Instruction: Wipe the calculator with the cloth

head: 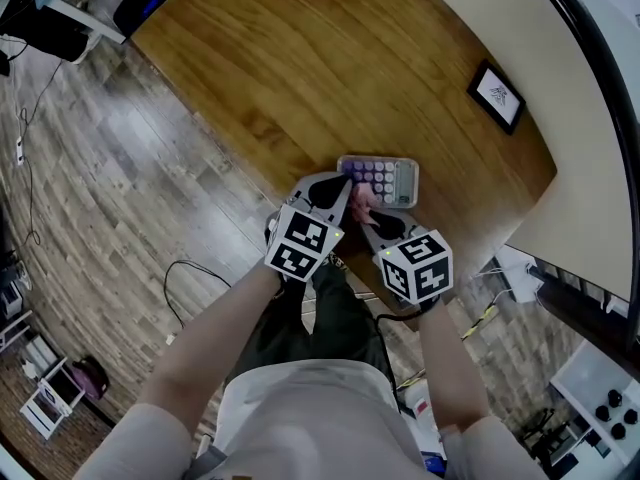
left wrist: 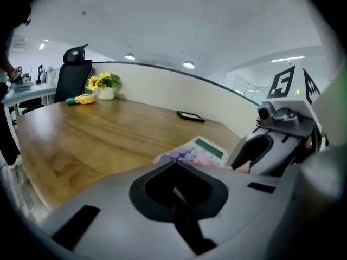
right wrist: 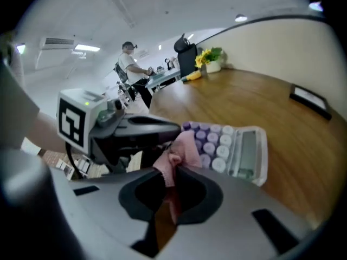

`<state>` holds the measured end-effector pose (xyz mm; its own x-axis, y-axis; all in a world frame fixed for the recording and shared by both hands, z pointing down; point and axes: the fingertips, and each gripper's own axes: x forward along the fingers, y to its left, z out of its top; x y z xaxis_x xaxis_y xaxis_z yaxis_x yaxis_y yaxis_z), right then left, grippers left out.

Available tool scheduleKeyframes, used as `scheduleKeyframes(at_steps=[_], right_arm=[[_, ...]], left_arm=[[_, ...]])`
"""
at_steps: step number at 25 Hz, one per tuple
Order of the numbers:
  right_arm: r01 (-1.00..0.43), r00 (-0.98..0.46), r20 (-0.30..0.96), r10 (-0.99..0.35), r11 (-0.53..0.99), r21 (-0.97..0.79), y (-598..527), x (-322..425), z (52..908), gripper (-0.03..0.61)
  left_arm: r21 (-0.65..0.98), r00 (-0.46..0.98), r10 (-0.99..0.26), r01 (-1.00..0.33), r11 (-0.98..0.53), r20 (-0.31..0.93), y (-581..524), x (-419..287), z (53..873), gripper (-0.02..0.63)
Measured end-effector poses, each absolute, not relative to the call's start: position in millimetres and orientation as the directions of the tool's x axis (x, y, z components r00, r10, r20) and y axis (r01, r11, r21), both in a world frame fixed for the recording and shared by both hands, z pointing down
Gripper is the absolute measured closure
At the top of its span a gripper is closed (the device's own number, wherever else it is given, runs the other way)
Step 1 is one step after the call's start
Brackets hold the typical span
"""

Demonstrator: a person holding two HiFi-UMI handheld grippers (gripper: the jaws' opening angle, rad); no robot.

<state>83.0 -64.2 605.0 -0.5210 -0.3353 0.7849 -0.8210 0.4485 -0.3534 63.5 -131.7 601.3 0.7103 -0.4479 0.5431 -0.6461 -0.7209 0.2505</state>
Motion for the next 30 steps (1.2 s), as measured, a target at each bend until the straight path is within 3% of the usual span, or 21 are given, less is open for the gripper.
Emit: scheduleKeyframes(at_steps=[3,5,12,21,25,30], right_arm=[[-0.784,-0.514,0.843,-0.158,0.484,-0.388,-26.6,87.9,618.7,0.543],[-0.78,-0.502,0.855,-0.128,0.494,-0.384,-16.0,89.9,615.6,0.543],[-0.816,-0.493,0.826,-0.275,0.476,-0.328,-46.8,97.1,577.7,0.538],[-0.831,-0.55,0.638,-0.538,0.429,-0.354,-120.3,75.6,530.8,0.534],[-0.786,-0.604,0.618,-0.504,0.504,-0.357,-136.0,55.7,542.5,0.535],[-0.749,-0.572,0.717,-0.398,0.61,-0.26,-139.1,55.3,584.9,0.538]], left_arm=[[0.248,0.714,-0.448,-0.643,-0.725,0.538,-132.4,62.5,600.5,0.612],[0.243,0.713,-0.454,-0.644,-0.725,0.535,-132.2,61.2,600.4,0.612],[0.283,0.719,-0.429,-0.641,-0.713,0.547,-130.0,60.6,601.2,0.612],[0.342,0.737,-0.432,-0.643,-0.685,0.52,-108.7,55.3,597.4,0.612],[0.304,0.721,-0.438,-0.65,-0.697,0.537,-111.1,56.6,600.2,0.612],[0.296,0.706,-0.447,-0.664,-0.687,0.549,-111.3,56.1,601.5,0.612]])
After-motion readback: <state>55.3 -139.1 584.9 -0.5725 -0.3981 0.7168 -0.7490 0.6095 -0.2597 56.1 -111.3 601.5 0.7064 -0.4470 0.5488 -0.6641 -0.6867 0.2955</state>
